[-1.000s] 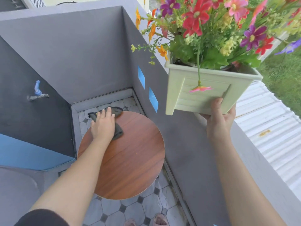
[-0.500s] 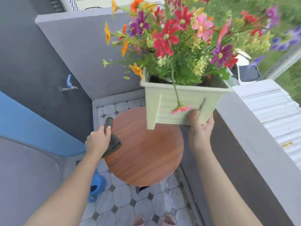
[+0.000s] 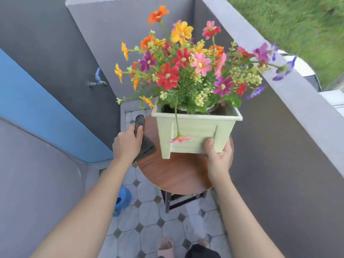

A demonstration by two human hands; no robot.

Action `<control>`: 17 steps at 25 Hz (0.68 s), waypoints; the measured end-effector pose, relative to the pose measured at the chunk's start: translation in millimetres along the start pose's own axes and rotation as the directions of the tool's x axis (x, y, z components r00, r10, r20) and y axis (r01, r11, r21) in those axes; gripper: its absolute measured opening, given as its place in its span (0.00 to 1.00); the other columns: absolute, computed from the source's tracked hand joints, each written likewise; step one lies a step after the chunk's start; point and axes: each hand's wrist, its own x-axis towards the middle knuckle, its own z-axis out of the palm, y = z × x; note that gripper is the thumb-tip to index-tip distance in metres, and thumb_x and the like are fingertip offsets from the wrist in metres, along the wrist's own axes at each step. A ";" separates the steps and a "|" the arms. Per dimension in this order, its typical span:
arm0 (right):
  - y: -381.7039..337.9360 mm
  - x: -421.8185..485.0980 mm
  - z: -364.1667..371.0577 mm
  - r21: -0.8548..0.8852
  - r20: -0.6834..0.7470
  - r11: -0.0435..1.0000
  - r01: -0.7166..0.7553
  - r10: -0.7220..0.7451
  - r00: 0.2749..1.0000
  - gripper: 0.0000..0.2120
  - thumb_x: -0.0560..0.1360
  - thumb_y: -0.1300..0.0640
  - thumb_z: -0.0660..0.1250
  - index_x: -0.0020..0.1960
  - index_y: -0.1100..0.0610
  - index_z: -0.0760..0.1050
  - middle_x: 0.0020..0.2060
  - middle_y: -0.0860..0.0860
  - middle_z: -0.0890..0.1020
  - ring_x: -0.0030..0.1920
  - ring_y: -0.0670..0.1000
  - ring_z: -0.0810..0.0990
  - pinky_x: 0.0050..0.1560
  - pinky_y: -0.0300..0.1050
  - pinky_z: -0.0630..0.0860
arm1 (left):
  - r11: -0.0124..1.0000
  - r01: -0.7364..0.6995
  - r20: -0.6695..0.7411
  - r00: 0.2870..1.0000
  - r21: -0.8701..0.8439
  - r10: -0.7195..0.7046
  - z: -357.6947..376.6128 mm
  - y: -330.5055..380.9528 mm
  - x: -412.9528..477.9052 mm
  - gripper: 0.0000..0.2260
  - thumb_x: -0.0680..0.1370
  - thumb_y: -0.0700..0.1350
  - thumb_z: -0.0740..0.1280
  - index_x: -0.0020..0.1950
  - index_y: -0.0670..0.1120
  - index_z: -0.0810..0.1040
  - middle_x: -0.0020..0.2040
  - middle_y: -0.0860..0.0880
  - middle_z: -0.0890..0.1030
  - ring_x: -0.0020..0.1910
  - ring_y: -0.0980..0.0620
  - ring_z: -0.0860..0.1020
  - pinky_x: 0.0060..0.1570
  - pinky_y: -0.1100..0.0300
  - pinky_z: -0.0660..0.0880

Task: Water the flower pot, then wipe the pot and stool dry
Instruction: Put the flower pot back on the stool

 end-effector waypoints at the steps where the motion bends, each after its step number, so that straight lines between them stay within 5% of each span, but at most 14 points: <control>1: 0.1 -0.6 0.6 0.012 -0.001 1.000 -0.001 0.001 1.000 0.31 0.64 0.41 0.69 0.61 0.57 0.70 0.45 0.27 0.80 0.48 0.26 0.76 0.48 0.23 0.70 | 1.000 -0.001 0.000 1.000 -0.010 0.001 0.1 0.5 0.1 0.19 0.81 0.55 0.53 0.59 0.42 0.74 0.47 0.33 0.79 0.49 0.33 0.75 0.41 0.50 0.67; 4: -1.1 -0.2 1.3 -0.001 0.008 1.000 -0.004 0.004 1.000 0.26 0.69 0.45 0.71 0.62 0.54 0.69 0.48 0.36 0.80 0.49 0.27 0.76 0.49 0.22 0.69 | 0.996 0.041 0.015 0.999 -0.079 -0.040 -1.0 1.2 -2.8 0.19 0.80 0.55 0.55 0.56 0.42 0.74 0.46 0.34 0.79 0.49 0.33 0.74 0.42 0.50 0.66; 6: -4.0 -0.6 -0.4 -0.085 -0.003 0.996 0.017 -0.018 1.000 0.19 0.72 0.53 0.67 0.61 0.52 0.71 0.45 0.30 0.81 0.49 0.25 0.74 0.48 0.20 0.67 | 0.984 0.081 0.035 0.996 -0.159 -0.076 -0.4 -0.8 -7.2 0.19 0.80 0.56 0.55 0.53 0.42 0.75 0.44 0.35 0.79 0.50 0.34 0.74 0.44 0.50 0.66; 9: -8.2 -3.5 -4.1 -0.263 -0.059 0.964 0.033 -0.050 0.997 0.10 0.69 0.42 0.66 0.50 0.33 0.73 0.45 0.32 0.79 0.51 0.33 0.76 0.50 0.28 0.69 | 0.938 0.201 0.082 0.979 -0.281 -0.185 1.0 -3.3 -19.4 0.21 0.80 0.56 0.53 0.39 0.41 0.72 0.40 0.39 0.76 0.52 0.37 0.72 0.44 0.51 0.65; 13: -9.9 -15.2 -7.2 -0.417 -0.170 0.909 -0.017 -0.060 0.984 0.24 0.65 0.35 0.64 0.54 0.47 0.80 0.38 0.43 0.73 0.40 0.42 0.75 0.44 0.33 0.70 | 0.867 0.319 0.116 0.948 -0.382 -0.297 1.4 -3.9 -39.6 0.21 0.80 0.57 0.52 0.37 0.41 0.69 0.41 0.41 0.75 0.52 0.38 0.71 0.44 0.52 0.65; 17: -14.0 -26.0 -5.9 -0.451 -0.231 0.891 -0.051 -0.061 0.971 0.21 0.67 0.37 0.67 0.57 0.43 0.79 0.34 0.52 0.80 0.34 0.51 0.77 0.42 0.42 0.75 | 0.836 0.334 0.095 0.940 -0.435 -0.326 -1.5 4.0 -50.8 0.21 0.81 0.54 0.53 0.42 0.38 0.72 0.35 0.48 0.69 0.47 0.45 0.66 0.44 0.56 0.60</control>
